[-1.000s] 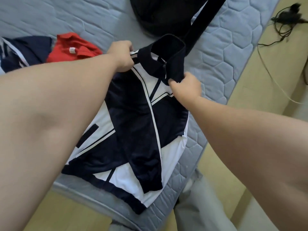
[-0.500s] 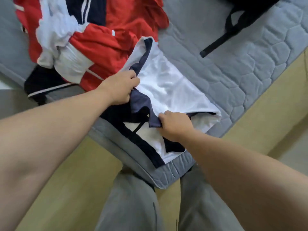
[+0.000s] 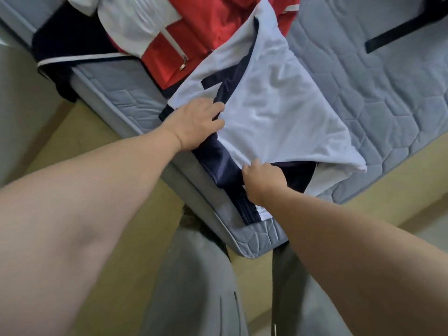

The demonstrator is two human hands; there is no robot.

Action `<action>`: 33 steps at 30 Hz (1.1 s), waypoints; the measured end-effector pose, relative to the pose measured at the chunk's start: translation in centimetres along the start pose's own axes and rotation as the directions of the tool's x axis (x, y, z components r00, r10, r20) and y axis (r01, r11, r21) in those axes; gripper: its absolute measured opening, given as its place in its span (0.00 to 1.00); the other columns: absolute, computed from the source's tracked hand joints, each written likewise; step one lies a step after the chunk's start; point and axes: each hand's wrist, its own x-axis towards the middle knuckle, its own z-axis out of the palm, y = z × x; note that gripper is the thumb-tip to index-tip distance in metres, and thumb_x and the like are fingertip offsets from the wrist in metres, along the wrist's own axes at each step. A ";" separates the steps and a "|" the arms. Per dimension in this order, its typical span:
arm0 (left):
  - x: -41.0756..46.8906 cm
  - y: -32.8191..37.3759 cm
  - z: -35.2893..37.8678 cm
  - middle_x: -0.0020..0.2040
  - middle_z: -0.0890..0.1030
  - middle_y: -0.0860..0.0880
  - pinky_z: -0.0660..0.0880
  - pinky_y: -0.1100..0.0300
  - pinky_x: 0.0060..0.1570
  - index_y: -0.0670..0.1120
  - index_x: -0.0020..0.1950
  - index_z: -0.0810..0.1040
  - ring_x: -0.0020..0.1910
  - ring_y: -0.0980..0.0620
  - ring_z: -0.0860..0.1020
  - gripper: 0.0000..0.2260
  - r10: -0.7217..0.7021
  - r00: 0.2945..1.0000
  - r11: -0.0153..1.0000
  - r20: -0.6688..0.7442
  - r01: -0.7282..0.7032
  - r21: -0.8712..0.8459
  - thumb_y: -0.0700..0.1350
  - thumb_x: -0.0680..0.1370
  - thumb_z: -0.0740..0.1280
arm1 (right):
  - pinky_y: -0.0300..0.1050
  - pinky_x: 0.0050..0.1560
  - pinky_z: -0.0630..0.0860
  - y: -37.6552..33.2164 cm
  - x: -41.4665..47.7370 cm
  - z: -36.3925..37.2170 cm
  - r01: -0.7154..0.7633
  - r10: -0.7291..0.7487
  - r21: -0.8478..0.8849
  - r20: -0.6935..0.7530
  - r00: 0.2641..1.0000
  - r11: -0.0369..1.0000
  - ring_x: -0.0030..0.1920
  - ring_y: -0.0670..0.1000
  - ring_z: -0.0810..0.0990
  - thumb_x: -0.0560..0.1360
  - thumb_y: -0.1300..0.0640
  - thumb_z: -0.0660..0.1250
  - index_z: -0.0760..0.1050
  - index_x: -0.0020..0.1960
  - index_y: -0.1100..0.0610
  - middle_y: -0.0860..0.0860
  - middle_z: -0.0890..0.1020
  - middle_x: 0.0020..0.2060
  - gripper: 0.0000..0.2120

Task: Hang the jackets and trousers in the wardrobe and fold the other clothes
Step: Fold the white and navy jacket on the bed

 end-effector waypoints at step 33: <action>24.9 -1.6 -7.8 0.69 0.69 0.41 0.73 0.42 0.52 0.42 0.70 0.68 0.62 0.36 0.77 0.21 -0.450 0.807 0.890 0.382 0.371 0.265 0.38 0.76 0.63 | 0.60 0.66 0.68 24.9 0.8 -0.9 -0.596 0.536 0.584 0.300 0.789 0.551 0.66 0.63 0.70 0.73 0.50 0.67 0.68 0.65 0.54 0.58 0.72 0.65 0.23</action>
